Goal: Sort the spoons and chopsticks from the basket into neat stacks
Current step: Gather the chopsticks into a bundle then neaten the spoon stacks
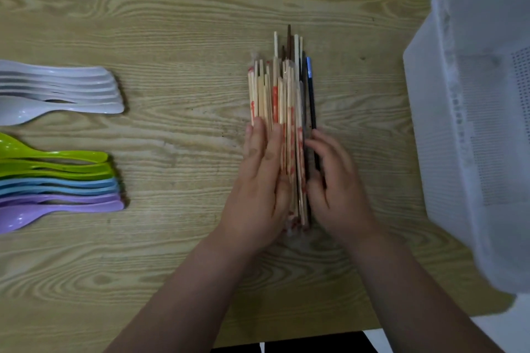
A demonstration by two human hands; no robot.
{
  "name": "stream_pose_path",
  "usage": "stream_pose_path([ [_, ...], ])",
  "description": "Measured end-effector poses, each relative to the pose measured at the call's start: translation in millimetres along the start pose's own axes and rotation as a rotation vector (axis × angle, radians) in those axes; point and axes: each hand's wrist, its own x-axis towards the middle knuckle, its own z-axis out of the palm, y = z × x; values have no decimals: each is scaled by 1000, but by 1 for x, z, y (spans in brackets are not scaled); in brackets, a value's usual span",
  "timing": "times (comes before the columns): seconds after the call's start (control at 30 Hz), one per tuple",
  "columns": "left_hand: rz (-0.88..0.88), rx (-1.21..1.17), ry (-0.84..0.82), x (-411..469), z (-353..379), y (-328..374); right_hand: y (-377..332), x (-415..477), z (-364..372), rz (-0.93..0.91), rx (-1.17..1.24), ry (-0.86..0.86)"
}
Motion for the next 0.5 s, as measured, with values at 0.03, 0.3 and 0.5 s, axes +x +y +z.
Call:
stream_pose_path([
  [0.03, 24, 18, -22, -2, -3, 0, 2, -5, -4, -6, 9, -34],
  [0.3, 363, 492, -258, -14, -27, -32, 42, -27, -25, -303, -458, -307],
  [0.5, 407, 498, -221, -9, -24, -37, 47, -24, -15, -362, -502, -197],
])
